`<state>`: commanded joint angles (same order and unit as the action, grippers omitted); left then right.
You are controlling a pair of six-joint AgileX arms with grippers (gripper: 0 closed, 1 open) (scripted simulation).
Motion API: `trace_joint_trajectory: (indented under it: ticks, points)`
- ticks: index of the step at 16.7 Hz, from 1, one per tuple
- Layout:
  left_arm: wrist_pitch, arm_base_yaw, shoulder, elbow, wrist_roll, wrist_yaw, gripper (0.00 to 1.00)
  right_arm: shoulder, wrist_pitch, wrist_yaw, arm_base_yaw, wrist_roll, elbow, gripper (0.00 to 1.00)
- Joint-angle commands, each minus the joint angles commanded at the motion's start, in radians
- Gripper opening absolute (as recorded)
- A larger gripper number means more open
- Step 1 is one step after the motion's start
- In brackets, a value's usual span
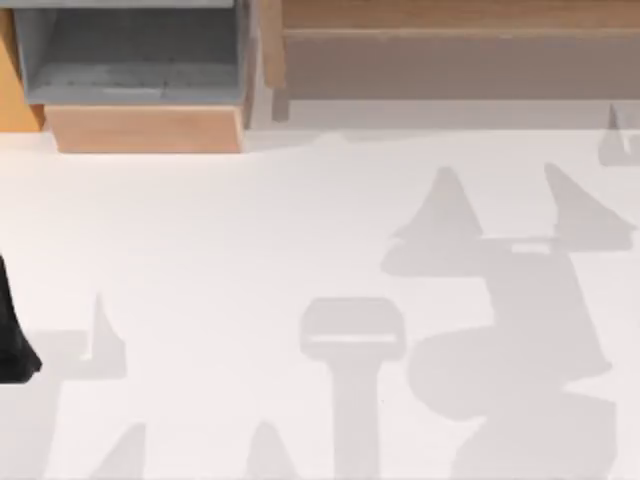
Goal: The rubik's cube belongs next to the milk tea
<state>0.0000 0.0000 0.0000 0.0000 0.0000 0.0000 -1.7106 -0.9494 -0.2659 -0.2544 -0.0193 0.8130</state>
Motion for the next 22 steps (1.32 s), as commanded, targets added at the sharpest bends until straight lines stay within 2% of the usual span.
trace_joint_trajectory:
  ticks: [7, 15, 22]
  points:
    - [0.0, 0.0, 0.0, 0.0, 0.0, 0.0, 1.0, -0.296, -0.137, -0.021, -0.065, 0.004, 0.115, 1.0]
    - [0.0, 0.0, 0.0, 0.0, 0.0, 0.0, 1.0, -0.296, -0.126, -0.02, -0.061, 0.004, 0.122, 1.0]
    - [0.0, 0.0, 0.0, 0.0, 0.0, 0.0, 1.0, -0.379, -0.027, 0.006, -0.039, 0.004, 0.311, 1.0]
